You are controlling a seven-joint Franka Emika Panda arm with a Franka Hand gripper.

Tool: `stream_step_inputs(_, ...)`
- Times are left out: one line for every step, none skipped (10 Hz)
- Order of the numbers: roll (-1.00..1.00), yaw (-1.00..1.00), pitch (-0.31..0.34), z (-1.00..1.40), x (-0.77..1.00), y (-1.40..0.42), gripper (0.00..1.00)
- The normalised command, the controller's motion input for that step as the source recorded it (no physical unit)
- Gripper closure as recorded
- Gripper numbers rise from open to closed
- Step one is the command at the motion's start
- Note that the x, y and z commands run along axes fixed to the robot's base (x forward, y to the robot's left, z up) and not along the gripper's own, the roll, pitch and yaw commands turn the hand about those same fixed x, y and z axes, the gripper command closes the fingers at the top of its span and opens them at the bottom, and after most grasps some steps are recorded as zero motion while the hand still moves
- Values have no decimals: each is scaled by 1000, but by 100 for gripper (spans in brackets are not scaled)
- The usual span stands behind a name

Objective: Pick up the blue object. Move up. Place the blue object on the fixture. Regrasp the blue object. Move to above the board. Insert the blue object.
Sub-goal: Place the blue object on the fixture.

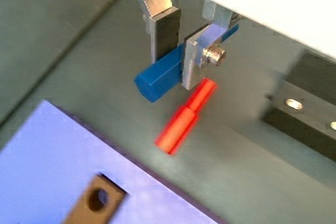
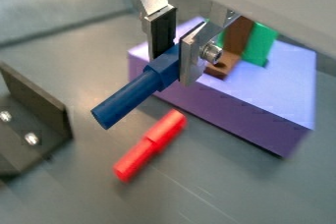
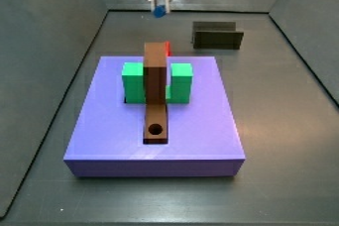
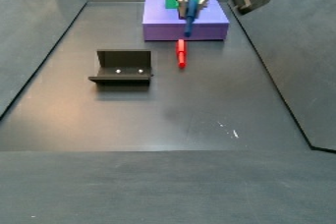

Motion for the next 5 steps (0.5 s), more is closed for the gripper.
stream_step_inputs(-806,-166,-294,-74,923,246,100)
stream_step_inputs(-749,-171,-260,-89,971,234,100)
stream_step_inputs(-729,-146,-214,-103,957,280,100)
stream_step_inputs(-589,-111,-54,-111,906,426,100)
stream_step_inputs(-574,-51,0,-69,877,483,100)
